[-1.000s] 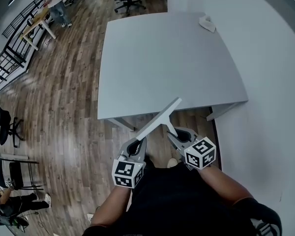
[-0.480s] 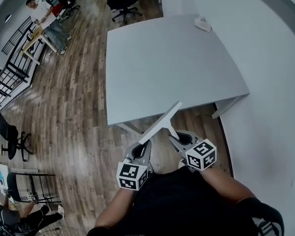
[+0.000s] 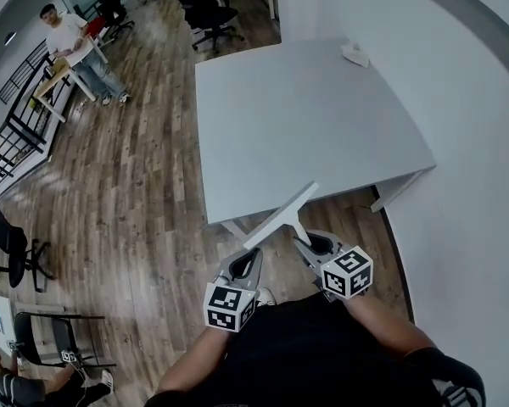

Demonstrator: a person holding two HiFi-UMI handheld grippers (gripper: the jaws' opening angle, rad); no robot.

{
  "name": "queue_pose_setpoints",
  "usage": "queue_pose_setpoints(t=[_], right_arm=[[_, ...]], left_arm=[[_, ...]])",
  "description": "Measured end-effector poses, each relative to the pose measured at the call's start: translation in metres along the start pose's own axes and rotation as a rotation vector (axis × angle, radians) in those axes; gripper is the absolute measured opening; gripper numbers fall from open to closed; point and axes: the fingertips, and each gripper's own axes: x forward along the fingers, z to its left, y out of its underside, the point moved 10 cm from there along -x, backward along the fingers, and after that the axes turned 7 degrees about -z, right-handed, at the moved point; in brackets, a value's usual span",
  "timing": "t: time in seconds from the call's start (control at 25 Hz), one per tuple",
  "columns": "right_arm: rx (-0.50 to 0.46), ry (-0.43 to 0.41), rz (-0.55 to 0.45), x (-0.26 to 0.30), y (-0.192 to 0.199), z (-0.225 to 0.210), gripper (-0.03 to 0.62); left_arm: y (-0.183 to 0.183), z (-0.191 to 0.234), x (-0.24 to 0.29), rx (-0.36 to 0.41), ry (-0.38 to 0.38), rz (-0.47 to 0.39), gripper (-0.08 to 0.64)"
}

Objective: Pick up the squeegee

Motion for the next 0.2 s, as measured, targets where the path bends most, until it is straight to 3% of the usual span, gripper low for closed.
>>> queue_pose_setpoints(t=[0.2], right_arm=[[-0.012, 0.005, -0.006, 0.021, -0.003, 0.024, 0.089]], left_arm=[[-0.003, 0.028, -0.02, 0.017, 0.0, -0.007, 0.008]])
